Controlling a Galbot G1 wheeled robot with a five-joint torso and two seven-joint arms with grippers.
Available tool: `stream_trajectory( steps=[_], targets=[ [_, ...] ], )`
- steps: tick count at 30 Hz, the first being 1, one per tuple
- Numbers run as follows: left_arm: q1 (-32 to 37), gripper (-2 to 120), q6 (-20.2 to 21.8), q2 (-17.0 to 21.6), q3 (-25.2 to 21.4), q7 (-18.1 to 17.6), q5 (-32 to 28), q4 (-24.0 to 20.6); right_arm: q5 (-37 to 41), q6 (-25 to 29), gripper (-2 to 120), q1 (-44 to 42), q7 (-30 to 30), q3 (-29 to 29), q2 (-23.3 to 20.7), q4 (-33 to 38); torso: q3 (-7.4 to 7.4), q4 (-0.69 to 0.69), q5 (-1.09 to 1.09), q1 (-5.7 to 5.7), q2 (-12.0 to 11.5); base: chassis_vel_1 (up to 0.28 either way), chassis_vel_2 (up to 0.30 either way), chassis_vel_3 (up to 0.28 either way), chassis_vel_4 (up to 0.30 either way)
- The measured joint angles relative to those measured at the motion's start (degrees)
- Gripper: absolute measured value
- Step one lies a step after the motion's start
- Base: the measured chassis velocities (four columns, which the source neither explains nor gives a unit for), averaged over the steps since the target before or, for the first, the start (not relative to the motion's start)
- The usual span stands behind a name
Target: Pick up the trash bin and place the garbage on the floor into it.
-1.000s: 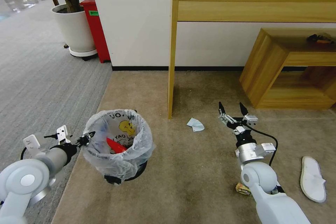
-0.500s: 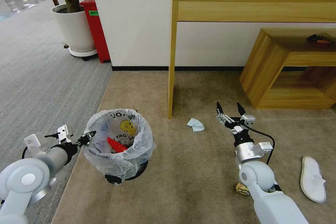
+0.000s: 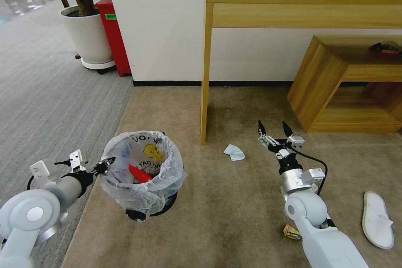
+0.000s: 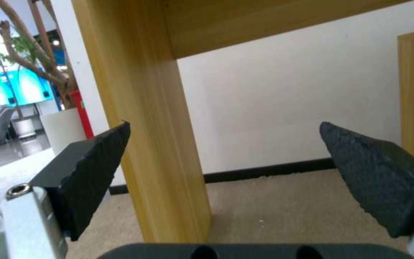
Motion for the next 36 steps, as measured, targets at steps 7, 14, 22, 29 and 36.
stream_trajectory(
  steps=[7,14,22,29,36],
  targets=[
    [0.1,3,0.0,0.1,-0.2,0.0,-0.1,0.0,0.0,0.0,100,0.1,0.0,-0.2,0.2,0.0,0.0,0.02,0.0,0.0,0.0,-0.044,0.067,0.063,-0.063],
    [0.3,3,0.0,0.1,-0.4,0.2,-0.4,-0.6,-0.1,0.0,100,0.1,0.0,-0.3,0.2,0.1,0.0,0.0,0.0,0.0,0.0,-0.076,0.055,0.058,-0.063],
    [0.6,3,0.0,0.0,-0.5,0.4,-0.4,-1.1,-0.1,0.0,100,-0.1,0.0,-0.2,0.1,0.4,0.0,0.01,0.0,0.0,0.0,-0.062,0.063,0.064,-0.061],
    [0.6,3,0.0,-0.2,-0.3,0.2,0.1,-1.1,-0.1,0.0,100,-0.1,0.0,-0.2,0.0,0.4,0.0,0.0,0.0,0.0,0.0,-0.06,0.059,0.062,-0.059],
    [0.6,3,0.0,-0.1,-0.5,0.2,0.1,-1.1,0.0,0.0,100,0.1,-0.1,-0.2,-0.1,0.3,0.0,0.02,0.0,0.0,0.0,-0.067,0.069,0.068,-0.069]
  ],
)
